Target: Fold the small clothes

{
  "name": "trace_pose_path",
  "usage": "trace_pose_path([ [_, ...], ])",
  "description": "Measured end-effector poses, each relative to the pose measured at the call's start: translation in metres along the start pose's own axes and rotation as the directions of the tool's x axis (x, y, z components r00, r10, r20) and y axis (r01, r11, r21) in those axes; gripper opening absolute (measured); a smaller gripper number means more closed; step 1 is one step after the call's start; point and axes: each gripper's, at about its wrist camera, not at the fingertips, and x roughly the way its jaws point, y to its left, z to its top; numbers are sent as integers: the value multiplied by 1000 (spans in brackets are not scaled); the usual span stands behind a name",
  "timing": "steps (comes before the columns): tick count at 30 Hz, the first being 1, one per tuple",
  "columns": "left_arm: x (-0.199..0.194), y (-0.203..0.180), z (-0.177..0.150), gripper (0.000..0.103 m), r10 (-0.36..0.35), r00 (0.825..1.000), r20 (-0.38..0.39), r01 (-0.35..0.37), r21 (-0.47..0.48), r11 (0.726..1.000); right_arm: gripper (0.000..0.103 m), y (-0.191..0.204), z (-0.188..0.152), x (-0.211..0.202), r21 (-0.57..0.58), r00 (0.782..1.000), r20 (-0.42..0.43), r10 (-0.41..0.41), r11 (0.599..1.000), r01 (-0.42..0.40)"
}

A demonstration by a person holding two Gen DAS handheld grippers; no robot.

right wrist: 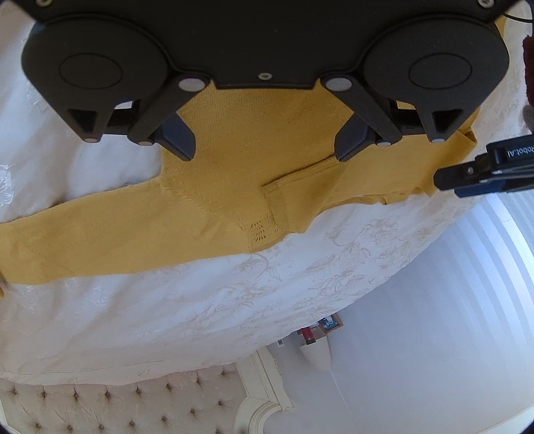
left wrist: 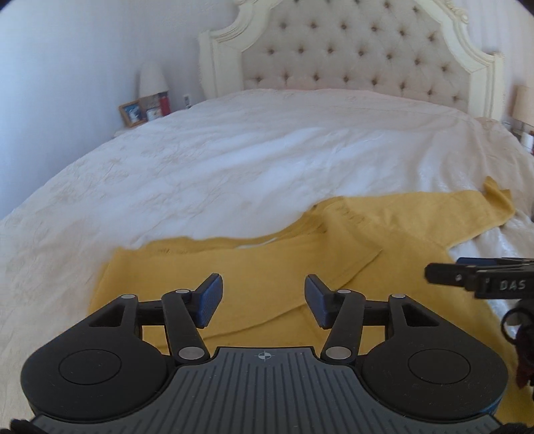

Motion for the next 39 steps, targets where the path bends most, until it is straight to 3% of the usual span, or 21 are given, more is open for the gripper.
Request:
trace_pose_path([
  [5, 18, 68, -37, 53, 148, 982, -116, -164, -142, 976, 65, 9, -9, 14, -1, 998, -56, 13, 1000, -13],
  [10, 25, 108, -54, 53, 217, 965, -145, -245, -218, 945, 65, 22, -4, 26, -34, 997, -77, 1, 999, -3],
  [18, 33, 120, -72, 59, 234, 966, -110, -256, -275, 927, 65, 22, 34, 65, -37, 996, -94, -9, 999, 6],
  [26, 34, 120, -87, 66, 247, 968, -47, -250, -289, 924, 63, 21, 39, 106, -52, 985, -164, -50, 998, 41],
  [27, 35, 120, -86, 66, 250, 967, -50, -253, -284, 925, 61, 21, 40, 109, -46, 984, -173, -45, 998, 38],
  [28, 35, 119, -85, 67, 251, 967, -51, -255, -281, 925, 48, 22, 40, 111, -42, 983, -179, -45, 998, 38],
  [29, 35, 120, -85, 67, 250, 967, -51, -255, -282, 925, 23, 23, 41, 112, -40, 982, -183, -53, 998, 46],
  [30, 35, 120, -85, 67, 249, 967, -51, -253, -284, 925, 18, 25, 42, 110, -41, 981, -184, -53, 998, 46],
  [35, 32, 120, -84, 67, 239, 969, -59, -246, -284, 927, 16, 41, 56, 77, -123, 990, -99, -104, 988, 92],
  [39, 24, 121, -77, 67, 219, 971, -91, -235, -250, 939, 15, 25, 54, 68, -117, 978, -112, -174, 980, 161],
])
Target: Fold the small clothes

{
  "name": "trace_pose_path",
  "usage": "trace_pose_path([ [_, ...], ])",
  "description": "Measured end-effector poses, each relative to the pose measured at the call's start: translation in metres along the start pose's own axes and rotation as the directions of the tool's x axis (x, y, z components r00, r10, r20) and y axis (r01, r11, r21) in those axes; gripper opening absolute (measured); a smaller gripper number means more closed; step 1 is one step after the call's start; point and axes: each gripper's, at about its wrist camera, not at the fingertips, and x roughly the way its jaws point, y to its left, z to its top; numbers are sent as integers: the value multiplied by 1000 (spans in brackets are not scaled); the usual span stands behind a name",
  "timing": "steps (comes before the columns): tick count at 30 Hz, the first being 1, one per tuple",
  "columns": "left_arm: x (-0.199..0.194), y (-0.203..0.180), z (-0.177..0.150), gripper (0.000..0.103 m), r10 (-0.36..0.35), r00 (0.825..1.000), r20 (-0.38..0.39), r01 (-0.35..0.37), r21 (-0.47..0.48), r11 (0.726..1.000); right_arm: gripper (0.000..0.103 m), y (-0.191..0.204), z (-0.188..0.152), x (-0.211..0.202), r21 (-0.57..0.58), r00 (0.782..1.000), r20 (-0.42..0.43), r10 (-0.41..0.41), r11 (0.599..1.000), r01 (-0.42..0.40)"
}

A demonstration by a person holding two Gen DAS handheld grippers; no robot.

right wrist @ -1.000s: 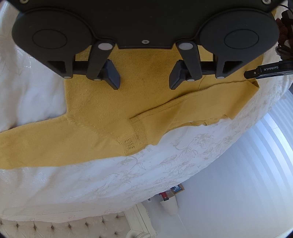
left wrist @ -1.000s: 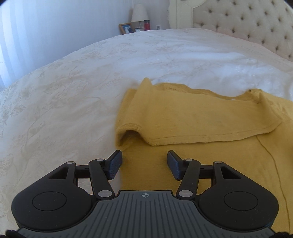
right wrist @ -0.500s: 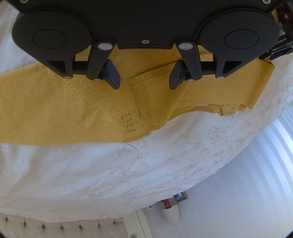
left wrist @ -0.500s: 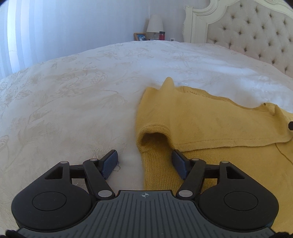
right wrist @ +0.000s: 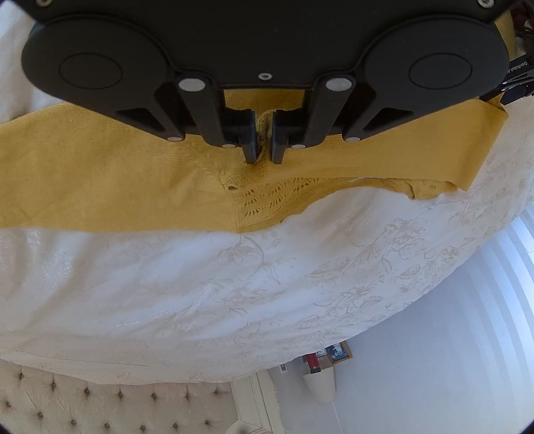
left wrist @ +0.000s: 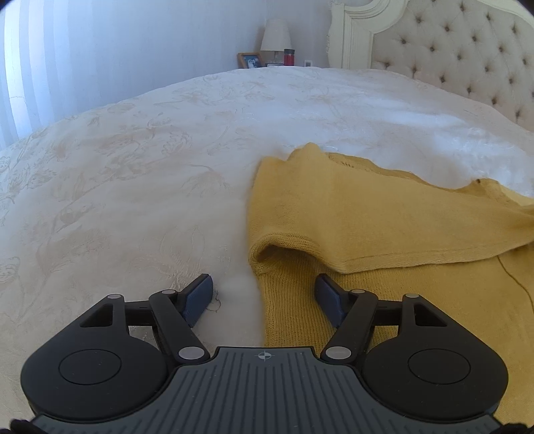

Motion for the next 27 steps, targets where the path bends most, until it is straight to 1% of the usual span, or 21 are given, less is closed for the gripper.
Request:
trace_pose_path([
  [1, -5, 1, 1, 67, -5, 1000, -3, 5, 13, 1000, 15, -4, -3, 3, -3, 1000, -11, -14, 1000, 14],
  [4, -19, 5, 3, 66, -19, 1000, -6, 19, 38, 999, 16, -14, -11, 10, 46, 999, -37, 25, 999, -24],
  [8, -34, 4, 16, 66, -5, 999, 52, 2, 69, 998, 17, -13, -18, 13, 47, 999, -40, 34, 998, -32],
  [12, -18, -2, 40, 66, 20, 997, 73, -26, 84, 996, 20, -15, -20, 11, 52, 999, -37, 35, 998, -33],
  [13, -13, -4, 43, 66, 29, 997, 68, -35, 86, 996, 22, -16, -20, 11, 56, 999, -36, 37, 998, -35],
  [16, 15, -5, 48, 66, 80, 997, -8, -79, 76, 994, 25, -16, -21, 10, 49, 999, -38, 35, 998, -33],
  [18, 29, 3, 43, 67, 119, 991, -64, -116, 43, 992, 25, -15, -22, 10, 30, 999, -36, 32, 999, -31],
  [19, 34, 8, 40, 69, 115, 990, -83, -115, 16, 993, 25, -14, -23, 9, 20, 999, -35, 30, 999, -30],
  [20, 36, 17, 33, 71, 92, 992, -87, -95, -36, 995, 26, -14, -24, 9, 12, 999, -35, 26, 1000, -26],
  [21, 36, 21, 30, 74, 85, 993, -80, -90, -68, 994, 27, -13, -25, 9, 4, 999, -35, 26, 1000, -25],
  [22, 37, 24, 27, 78, 86, 993, -76, -92, -85, 992, 27, -14, -26, 9, 1, 999, -34, 25, 1000, -25],
  [24, 36, 26, 26, 82, 96, 993, -71, -102, -88, 991, 27, -16, -28, 9, 5, 999, -35, 27, 1000, -27],
  [27, 33, 25, 31, 82, 101, 992, -78, -107, -84, 991, 28, -16, -30, 9, 8, 999, -34, 25, 1000, -25],
])
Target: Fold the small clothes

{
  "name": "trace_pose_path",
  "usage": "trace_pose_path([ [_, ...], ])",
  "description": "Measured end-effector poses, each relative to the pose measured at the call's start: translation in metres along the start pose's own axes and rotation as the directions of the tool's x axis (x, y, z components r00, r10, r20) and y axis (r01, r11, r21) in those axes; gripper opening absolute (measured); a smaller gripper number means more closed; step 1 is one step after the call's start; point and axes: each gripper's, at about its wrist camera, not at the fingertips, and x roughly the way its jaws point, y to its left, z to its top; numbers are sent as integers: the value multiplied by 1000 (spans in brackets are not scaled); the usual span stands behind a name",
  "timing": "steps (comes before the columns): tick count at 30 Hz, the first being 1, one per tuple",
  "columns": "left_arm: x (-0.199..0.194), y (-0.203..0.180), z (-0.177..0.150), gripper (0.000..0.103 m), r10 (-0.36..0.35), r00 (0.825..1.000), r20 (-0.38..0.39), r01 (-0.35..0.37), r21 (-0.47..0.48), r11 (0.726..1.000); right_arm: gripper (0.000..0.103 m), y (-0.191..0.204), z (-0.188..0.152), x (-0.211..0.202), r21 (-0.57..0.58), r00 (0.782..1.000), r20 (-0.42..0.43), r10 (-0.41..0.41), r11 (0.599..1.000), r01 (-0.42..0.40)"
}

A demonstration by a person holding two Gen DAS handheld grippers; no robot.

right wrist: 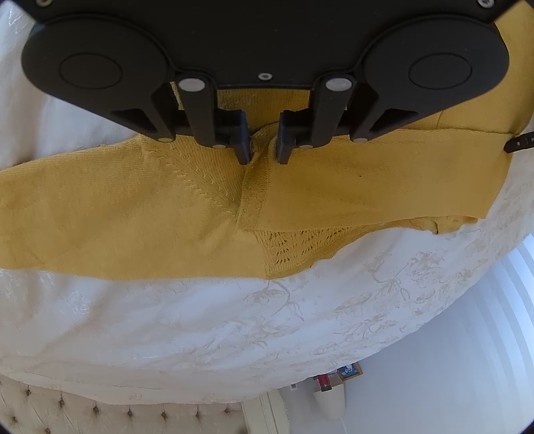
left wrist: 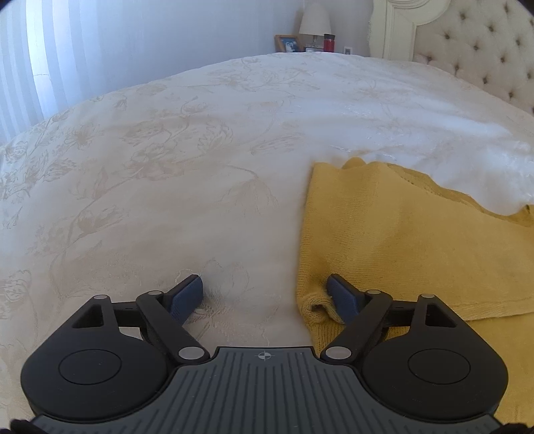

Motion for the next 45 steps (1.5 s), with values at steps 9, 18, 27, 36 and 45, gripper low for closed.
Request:
trace_pose_path([
  [9, 11, -25, 39, 81, 14, 999, 52, -19, 111, 994, 29, 1, -4, 3, -2, 1000, 4, -6, 1000, 6],
  [18, 56, -5, 45, 95, 38, 999, -37, -39, -33, 999, 30, 0, -11, 6, 2, 999, 35, -5, 1000, 5],
  [27, 47, -5, 24, 96, 28, 995, 96, -26, -24, 999, 50, -1, -18, 2, -8, 995, 97, 34, 999, -33],
  [36, 6, -6, 37, 89, 38, 988, 152, -35, -21, 999, 69, -12, -10, -26, -11, 982, 182, 40, 999, -38],
  [45, -58, -53, 8, 89, -114, 976, 187, 105, 59, 993, 69, -77, 21, -56, -73, 969, 190, -157, 982, 173],
])
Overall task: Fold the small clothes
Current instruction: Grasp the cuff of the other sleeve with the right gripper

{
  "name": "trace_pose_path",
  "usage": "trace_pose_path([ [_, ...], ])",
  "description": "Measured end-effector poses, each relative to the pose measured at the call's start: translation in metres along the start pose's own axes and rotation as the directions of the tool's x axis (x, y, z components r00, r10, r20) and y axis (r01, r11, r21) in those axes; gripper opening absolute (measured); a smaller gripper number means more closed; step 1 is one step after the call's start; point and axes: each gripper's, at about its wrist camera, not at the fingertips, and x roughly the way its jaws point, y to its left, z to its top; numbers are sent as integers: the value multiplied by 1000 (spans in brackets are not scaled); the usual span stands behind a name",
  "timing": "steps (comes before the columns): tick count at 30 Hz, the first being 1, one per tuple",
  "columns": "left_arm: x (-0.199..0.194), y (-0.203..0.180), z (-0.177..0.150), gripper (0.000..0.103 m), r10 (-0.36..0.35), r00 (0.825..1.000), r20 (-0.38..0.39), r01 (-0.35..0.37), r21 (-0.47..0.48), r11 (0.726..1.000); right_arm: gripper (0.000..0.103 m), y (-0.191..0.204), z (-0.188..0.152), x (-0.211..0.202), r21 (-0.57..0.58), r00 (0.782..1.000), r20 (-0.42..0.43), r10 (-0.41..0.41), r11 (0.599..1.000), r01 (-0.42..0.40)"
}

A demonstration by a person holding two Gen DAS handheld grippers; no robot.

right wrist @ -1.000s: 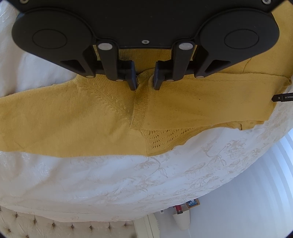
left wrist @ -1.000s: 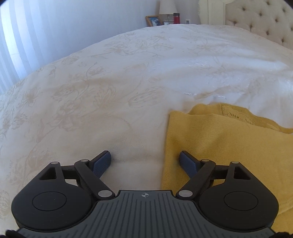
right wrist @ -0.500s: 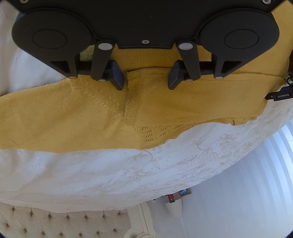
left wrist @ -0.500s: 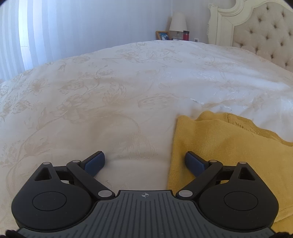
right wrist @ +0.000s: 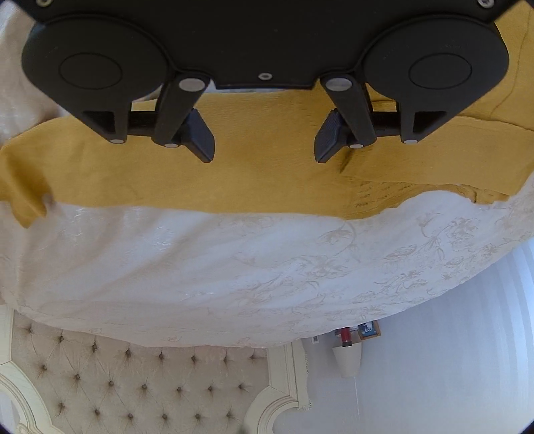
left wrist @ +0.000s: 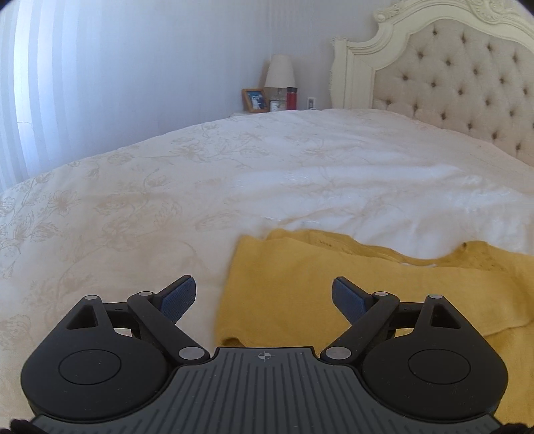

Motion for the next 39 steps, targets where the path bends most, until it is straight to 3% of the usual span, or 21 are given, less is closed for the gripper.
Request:
trace_pose_path([
  [4, -5, -29, -21, 89, -50, 998, -26, 51, 46, 998, 69, -48, 18, 1, 4, 994, -14, -106, 994, 106],
  [10, 11, -54, -56, 90, -17, 995, -100, 30, 133, 991, 69, -121, 51, 10, 25, 963, -57, -262, 964, 263],
  [16, 14, -58, -73, 92, 12, 999, -46, -5, 145, 989, 69, -184, 71, 31, 64, 915, -142, -378, 919, 389],
  [20, 13, -61, -74, 94, 26, 999, -43, -19, 153, 988, 69, -214, 70, 50, 80, 875, -227, -427, 888, 454],
  [25, 14, -60, -75, 95, 23, 999, -45, -16, 146, 989, 69, -228, 56, 72, 48, 845, -318, -430, 883, 467],
  [31, 15, -59, -75, 96, 20, 999, -47, -13, 143, 990, 67, -233, 36, 77, 163, 864, -365, -347, 890, 426],
  [34, 15, -59, -75, 96, 19, 999, -48, -12, 140, 990, 13, -231, 33, 71, 223, 889, -345, -303, 893, 391],
  [39, 16, -57, -75, 96, 10, 999, -54, -3, 129, 992, 11, -206, 46, 45, 176, 910, -248, -333, 908, 380],
])
